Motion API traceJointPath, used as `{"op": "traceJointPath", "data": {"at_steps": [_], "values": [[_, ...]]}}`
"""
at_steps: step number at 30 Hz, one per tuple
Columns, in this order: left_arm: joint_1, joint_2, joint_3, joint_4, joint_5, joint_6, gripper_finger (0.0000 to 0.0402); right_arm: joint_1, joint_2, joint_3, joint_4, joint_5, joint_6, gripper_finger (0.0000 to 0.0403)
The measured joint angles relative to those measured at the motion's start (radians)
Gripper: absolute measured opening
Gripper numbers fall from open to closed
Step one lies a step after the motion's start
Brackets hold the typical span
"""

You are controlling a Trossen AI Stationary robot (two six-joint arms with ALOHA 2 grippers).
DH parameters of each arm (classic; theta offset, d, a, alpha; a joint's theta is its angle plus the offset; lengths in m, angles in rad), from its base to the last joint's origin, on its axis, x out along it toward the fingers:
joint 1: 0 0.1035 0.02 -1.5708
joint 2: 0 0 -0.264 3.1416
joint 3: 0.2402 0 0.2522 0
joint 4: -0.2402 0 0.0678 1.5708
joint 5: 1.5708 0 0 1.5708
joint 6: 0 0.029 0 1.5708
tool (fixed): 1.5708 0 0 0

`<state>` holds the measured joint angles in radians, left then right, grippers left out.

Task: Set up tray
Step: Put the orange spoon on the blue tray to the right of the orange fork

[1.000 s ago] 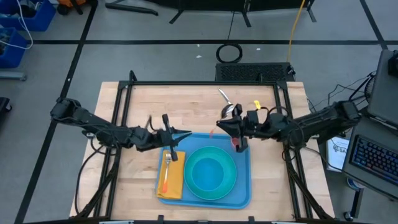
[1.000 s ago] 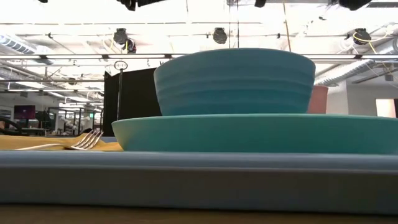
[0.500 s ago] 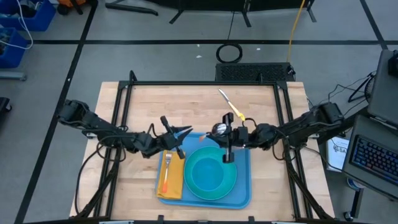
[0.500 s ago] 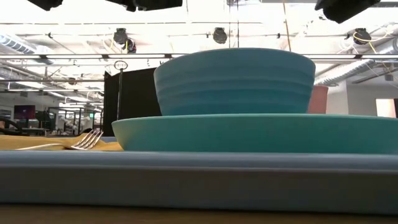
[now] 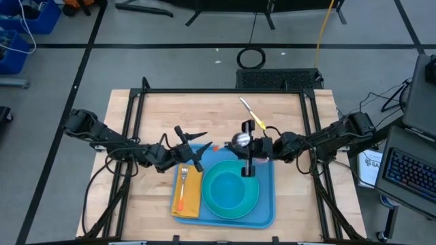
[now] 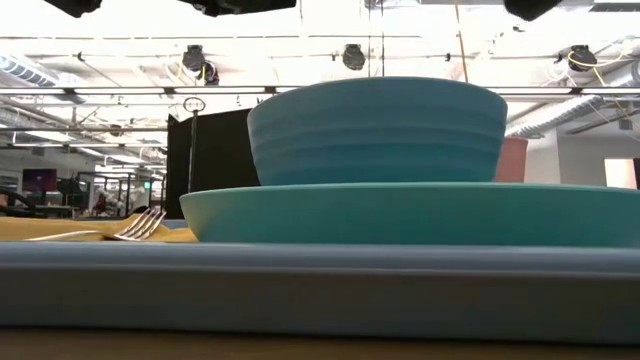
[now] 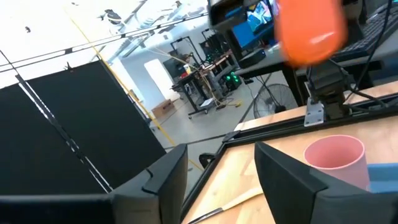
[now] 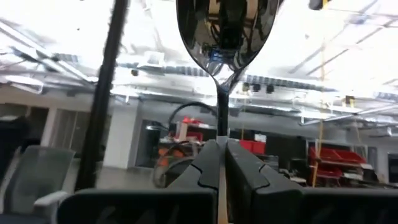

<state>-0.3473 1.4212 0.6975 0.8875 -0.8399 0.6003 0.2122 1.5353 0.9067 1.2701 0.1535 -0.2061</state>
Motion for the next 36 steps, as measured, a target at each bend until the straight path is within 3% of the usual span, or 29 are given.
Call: {"op": "traceJointPath", "data": {"at_steps": [10,19,36], "values": [[-0.003,0.000,0.000,0.001,-0.067,0.027,0.0151,-0.054,0.149,0.096,0.046,0.037,0.041,0.0000],[-0.014,0.000,0.000,-0.001,-0.160,0.075,0.0134,-0.052,0.173,0.119,0.065,0.168,-0.028,0.0000],[-0.011,0.000,0.000,0.008,-0.132,0.068,0.0134,-0.053,0.173,0.117,0.016,0.212,-0.019,0.0000]]}}
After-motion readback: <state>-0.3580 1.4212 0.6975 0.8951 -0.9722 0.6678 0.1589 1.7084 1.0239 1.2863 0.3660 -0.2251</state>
